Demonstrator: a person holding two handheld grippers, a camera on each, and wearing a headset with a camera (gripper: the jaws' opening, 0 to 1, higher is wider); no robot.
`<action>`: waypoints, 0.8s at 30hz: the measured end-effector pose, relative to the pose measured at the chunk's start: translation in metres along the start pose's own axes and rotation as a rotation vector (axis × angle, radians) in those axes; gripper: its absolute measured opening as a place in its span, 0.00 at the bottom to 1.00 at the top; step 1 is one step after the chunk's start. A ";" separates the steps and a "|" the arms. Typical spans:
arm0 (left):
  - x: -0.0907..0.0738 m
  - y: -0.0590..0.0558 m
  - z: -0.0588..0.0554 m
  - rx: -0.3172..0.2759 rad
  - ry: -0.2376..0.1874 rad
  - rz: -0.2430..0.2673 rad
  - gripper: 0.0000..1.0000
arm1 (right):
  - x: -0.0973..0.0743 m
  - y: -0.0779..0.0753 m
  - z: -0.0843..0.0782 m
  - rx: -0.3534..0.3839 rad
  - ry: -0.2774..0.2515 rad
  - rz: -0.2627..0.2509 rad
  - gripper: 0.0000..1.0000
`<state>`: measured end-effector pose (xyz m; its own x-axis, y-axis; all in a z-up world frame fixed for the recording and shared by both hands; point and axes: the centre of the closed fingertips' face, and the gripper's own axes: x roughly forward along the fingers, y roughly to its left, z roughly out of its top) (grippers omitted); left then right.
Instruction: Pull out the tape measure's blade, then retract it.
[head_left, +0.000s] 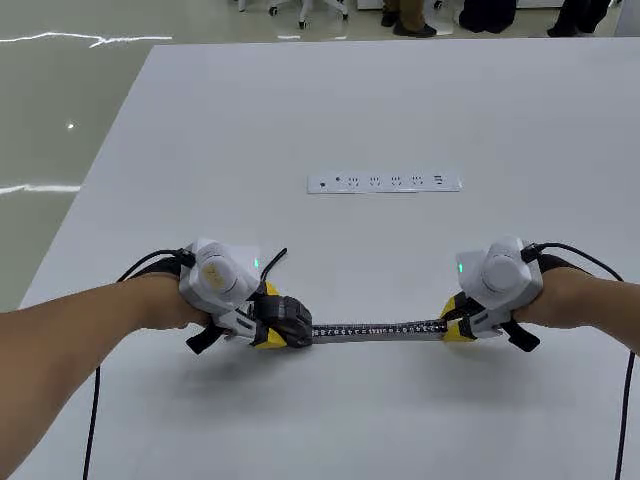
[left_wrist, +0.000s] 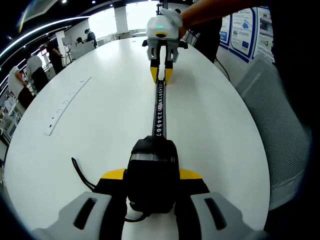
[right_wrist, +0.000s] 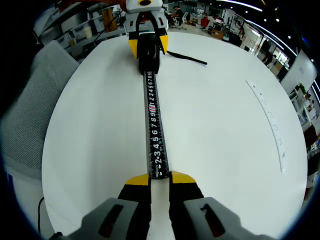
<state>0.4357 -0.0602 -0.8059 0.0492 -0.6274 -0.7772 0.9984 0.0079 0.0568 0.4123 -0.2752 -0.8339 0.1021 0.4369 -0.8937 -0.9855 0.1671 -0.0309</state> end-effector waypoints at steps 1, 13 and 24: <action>0.000 0.000 0.000 0.001 0.000 0.000 0.32 | 0.000 0.000 -0.001 0.000 0.001 0.000 0.11; 0.001 0.000 0.000 -0.005 -0.003 -0.005 0.32 | -0.007 -0.002 -0.012 0.001 0.009 -0.008 0.11; 0.000 0.000 0.000 -0.006 -0.002 -0.006 0.32 | -0.010 -0.003 -0.021 0.003 0.012 -0.015 0.11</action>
<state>0.4357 -0.0604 -0.8062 0.0437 -0.6288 -0.7763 0.9988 0.0092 0.0488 0.4112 -0.2989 -0.8339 0.1150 0.4237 -0.8985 -0.9834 0.1764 -0.0427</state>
